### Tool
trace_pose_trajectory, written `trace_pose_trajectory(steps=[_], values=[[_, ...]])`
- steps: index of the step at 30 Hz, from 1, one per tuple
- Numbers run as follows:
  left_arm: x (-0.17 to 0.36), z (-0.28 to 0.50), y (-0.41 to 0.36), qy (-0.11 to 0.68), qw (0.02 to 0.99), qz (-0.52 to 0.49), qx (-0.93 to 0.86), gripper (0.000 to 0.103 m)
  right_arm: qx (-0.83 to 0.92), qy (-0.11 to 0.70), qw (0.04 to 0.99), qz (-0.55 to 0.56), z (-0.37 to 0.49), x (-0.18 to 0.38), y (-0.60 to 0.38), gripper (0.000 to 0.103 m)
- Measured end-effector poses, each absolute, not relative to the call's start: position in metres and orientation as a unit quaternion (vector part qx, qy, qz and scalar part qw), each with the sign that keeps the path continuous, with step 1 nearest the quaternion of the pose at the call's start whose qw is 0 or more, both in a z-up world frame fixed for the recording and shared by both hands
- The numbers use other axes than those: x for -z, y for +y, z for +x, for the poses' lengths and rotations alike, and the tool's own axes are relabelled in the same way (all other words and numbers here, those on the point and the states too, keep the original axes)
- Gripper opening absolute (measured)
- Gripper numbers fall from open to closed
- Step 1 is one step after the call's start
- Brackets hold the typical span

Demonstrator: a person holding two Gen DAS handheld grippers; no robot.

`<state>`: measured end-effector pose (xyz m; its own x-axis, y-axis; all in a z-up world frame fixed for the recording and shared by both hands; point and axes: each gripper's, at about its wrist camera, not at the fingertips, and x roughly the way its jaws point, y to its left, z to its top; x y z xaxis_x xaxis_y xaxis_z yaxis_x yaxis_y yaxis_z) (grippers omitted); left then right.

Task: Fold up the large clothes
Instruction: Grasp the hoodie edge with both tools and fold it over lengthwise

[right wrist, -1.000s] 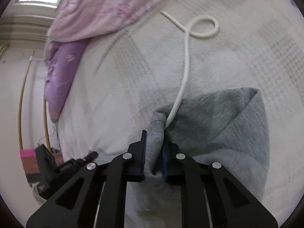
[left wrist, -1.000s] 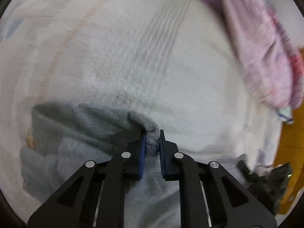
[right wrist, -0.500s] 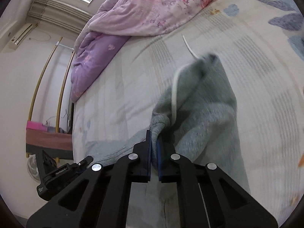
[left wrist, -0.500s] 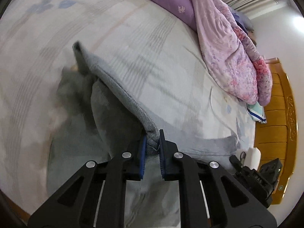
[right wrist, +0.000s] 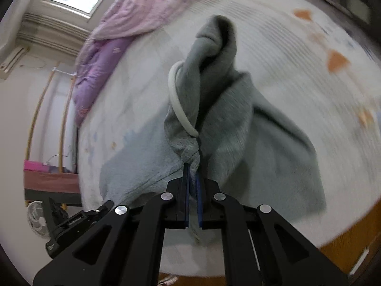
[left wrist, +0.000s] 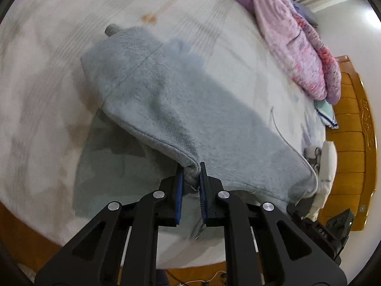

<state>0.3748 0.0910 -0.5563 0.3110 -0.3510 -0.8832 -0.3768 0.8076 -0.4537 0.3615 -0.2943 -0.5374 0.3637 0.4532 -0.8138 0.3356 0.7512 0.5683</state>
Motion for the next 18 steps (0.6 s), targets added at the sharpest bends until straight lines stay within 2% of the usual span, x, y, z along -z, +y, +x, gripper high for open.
trace_pose_trajectory(steps=[6, 16, 18], values=[[0.593, 0.333, 0.086, 0.599, 0.748, -0.283, -0.029, 0.012, -0.024, 0.582, 0.755, 0.301, 0.321, 0.566, -0.284, 0.004], [0.616, 0.296, 0.078, 0.597, 0.759, -0.254, -0.053, 0.011, -0.026, 0.609, 0.756, 0.239, 0.3, 0.588, -0.275, 0.004], [0.616, 0.29, 0.077, 0.596, 0.76, -0.254, -0.054, 0.011, -0.019, 0.62, 0.749, 0.233, 0.297, 0.591, -0.276, 0.0]])
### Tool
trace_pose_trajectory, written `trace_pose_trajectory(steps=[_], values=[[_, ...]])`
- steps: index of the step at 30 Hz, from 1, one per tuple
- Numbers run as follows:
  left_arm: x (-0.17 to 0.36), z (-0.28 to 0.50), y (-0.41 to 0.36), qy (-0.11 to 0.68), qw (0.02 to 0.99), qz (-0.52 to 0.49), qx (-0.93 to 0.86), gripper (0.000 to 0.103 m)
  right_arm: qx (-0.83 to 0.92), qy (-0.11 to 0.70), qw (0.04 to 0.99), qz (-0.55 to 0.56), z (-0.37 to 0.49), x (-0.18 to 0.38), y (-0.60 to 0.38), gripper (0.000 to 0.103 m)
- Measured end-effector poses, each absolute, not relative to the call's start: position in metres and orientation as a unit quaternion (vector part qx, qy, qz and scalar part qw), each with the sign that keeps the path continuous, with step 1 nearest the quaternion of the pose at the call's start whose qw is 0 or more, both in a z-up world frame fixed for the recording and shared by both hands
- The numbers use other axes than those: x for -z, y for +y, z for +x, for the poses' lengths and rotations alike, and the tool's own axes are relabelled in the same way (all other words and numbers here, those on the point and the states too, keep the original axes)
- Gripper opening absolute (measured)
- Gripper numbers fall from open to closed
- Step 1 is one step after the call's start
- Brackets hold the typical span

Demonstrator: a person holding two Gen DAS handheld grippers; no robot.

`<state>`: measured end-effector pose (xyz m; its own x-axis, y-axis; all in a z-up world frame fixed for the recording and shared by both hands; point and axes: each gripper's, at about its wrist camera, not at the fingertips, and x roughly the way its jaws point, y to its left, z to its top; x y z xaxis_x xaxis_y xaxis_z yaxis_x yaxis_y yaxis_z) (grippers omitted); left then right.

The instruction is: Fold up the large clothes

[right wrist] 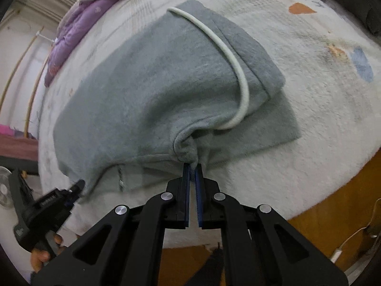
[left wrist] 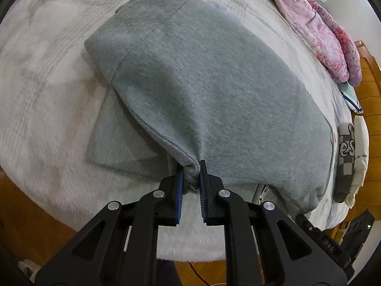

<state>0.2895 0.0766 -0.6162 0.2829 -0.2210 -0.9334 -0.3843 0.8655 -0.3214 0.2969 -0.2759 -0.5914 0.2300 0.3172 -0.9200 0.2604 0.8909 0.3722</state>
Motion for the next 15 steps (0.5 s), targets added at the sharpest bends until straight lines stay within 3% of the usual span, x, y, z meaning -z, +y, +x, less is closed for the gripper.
trace_pose_trajectory(steps=[6, 8, 10, 11, 15], values=[[0.615, 0.288, 0.081, 0.583, 0.759, -0.284, -0.057, 0.018, -0.037, 0.59, 0.774, 0.228, 0.299, 0.574, -0.29, 0.002], [0.609, 0.285, 0.086, 0.574, 0.761, -0.297, -0.061, 0.03, -0.043, 0.569, 0.794, 0.21, 0.308, 0.556, -0.29, 0.004], [0.602, 0.28, 0.09, 0.566, 0.765, -0.301, -0.066, 0.053, -0.057, 0.549, 0.811, 0.193, 0.326, 0.538, -0.282, 0.005], [0.599, 0.276, 0.094, 0.561, 0.768, -0.3, -0.072, 0.057, -0.064, 0.543, 0.816, 0.188, 0.335, 0.535, -0.28, 0.006], [0.6, 0.271, 0.112, 0.55, 0.763, -0.325, -0.098, 0.06, -0.057, 0.544, 0.823, 0.152, 0.374, 0.545, -0.27, 0.007]])
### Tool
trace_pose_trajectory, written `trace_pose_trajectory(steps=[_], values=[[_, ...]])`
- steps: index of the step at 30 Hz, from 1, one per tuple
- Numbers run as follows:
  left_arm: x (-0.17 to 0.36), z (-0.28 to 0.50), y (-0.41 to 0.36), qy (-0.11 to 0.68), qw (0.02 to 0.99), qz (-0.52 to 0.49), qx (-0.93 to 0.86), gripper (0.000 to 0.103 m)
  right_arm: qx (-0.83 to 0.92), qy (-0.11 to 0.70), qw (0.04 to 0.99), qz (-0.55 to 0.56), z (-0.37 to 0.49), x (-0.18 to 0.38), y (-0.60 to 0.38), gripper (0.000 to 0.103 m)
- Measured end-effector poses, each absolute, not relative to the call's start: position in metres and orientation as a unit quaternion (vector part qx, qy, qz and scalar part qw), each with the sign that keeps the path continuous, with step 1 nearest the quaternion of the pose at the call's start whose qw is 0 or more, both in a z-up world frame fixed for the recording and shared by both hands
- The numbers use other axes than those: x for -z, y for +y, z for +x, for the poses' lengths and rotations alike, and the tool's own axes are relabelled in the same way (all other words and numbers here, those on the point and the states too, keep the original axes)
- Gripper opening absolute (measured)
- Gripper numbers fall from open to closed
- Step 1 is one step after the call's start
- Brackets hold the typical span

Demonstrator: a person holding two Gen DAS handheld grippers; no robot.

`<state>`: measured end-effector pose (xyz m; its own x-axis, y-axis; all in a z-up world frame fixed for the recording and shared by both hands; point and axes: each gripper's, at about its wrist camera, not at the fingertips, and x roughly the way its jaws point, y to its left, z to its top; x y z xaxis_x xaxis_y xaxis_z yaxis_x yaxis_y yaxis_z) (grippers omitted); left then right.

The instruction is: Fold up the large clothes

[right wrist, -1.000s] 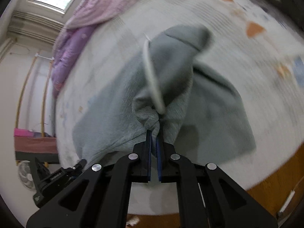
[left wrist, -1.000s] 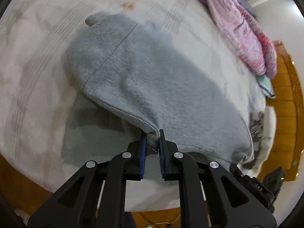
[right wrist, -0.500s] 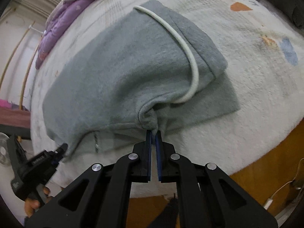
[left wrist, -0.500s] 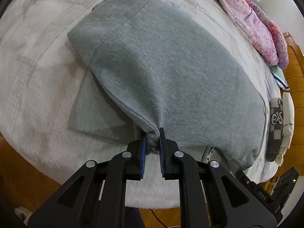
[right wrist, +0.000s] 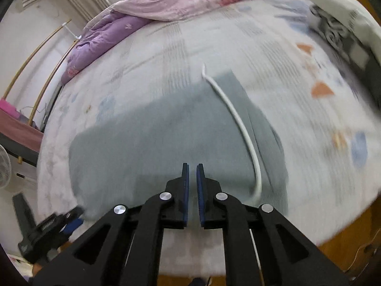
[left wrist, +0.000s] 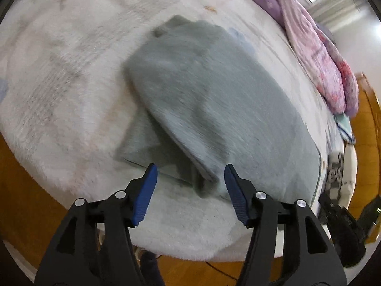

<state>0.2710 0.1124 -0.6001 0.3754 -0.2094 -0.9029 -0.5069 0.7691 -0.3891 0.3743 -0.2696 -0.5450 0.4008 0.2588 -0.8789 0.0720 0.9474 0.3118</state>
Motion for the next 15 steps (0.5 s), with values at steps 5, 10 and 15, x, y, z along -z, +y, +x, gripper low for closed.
trace_pose_trajectory(steps=[5, 10, 15], values=[[0.607, 0.278, 0.134, 0.538, 0.759, -0.343, -0.133, 0.065, -0.033, 0.608, 0.779, 0.151, 0.378, 0.611, -0.286, 0.0], [0.618, 0.274, 0.152, 0.535, 0.742, -0.377, -0.149, 0.068, -0.023, 0.614, 0.78, 0.121, 0.378, 0.591, -0.273, 0.003], [0.636, 0.267, 0.162, 0.539, 0.729, -0.394, -0.15, 0.069, -0.108, 0.567, 0.802, 0.154, 0.418, 0.557, -0.22, 0.003]])
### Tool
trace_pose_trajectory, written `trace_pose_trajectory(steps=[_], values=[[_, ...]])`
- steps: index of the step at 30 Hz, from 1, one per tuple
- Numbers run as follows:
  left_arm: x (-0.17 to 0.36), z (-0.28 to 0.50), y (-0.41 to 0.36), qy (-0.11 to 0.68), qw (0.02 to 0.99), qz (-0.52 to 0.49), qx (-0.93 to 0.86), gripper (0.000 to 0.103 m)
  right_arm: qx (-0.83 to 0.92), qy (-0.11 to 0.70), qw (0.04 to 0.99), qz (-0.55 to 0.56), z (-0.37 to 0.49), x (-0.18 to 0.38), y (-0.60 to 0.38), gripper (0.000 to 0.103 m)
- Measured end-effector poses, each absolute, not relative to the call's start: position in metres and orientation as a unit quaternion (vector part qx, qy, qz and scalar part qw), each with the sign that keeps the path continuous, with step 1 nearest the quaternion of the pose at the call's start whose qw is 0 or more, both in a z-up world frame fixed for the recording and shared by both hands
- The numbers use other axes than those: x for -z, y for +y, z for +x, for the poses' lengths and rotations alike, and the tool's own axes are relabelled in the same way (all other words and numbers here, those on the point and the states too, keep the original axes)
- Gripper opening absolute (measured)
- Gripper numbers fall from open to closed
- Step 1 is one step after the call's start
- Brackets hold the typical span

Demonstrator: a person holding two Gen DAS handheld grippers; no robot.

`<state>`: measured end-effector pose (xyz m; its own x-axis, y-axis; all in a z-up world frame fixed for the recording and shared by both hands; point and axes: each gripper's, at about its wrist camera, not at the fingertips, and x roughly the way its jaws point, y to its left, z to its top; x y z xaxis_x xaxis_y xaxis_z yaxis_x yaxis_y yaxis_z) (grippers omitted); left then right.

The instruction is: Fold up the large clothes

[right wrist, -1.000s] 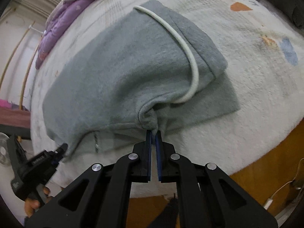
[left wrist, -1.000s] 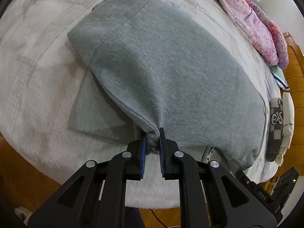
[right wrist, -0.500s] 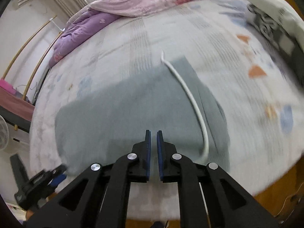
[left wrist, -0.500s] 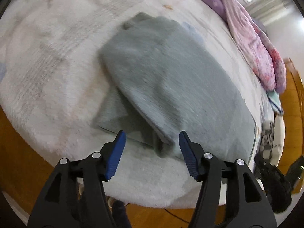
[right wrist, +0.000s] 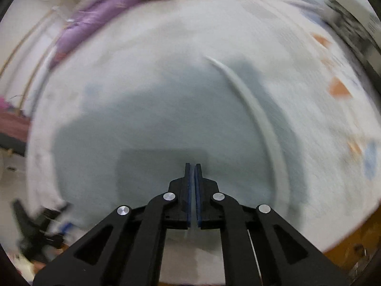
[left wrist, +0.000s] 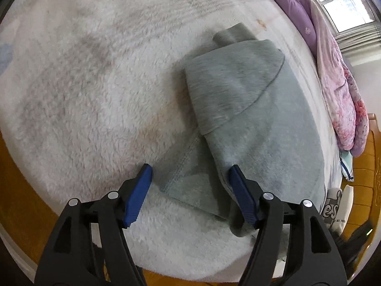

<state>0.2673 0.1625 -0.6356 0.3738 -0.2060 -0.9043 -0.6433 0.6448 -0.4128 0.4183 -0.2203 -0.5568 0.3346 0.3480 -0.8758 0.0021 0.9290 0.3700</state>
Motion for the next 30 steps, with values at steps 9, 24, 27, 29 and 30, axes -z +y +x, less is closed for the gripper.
trace_pose_trajectory(steps=[9, 24, 27, 29, 30], values=[[0.634, 0.254, 0.166, 0.525, 0.728, -0.417, -0.139, 0.072, -0.161, 0.583, 0.789, 0.103, 0.465, 0.601, -0.135, 0.003], [0.636, 0.265, 0.156, 0.549, 0.723, -0.396, -0.143, 0.045, -0.168, 0.593, 0.776, 0.134, 0.393, 0.605, -0.145, 0.001], [0.631, 0.281, 0.145, 0.559, 0.723, -0.391, -0.108, 0.007, -0.184, 0.594, 0.771, 0.137, 0.394, 0.602, -0.147, 0.004], [0.621, 0.291, 0.139, 0.559, 0.732, -0.377, -0.099, 0.006, -0.2, 0.595, 0.764, 0.15, 0.394, 0.597, -0.149, 0.015], [0.617, 0.293, 0.139, 0.555, 0.732, -0.383, -0.095, 0.006, -0.209, 0.592, 0.764, 0.147, 0.392, 0.592, -0.147, 0.02]])
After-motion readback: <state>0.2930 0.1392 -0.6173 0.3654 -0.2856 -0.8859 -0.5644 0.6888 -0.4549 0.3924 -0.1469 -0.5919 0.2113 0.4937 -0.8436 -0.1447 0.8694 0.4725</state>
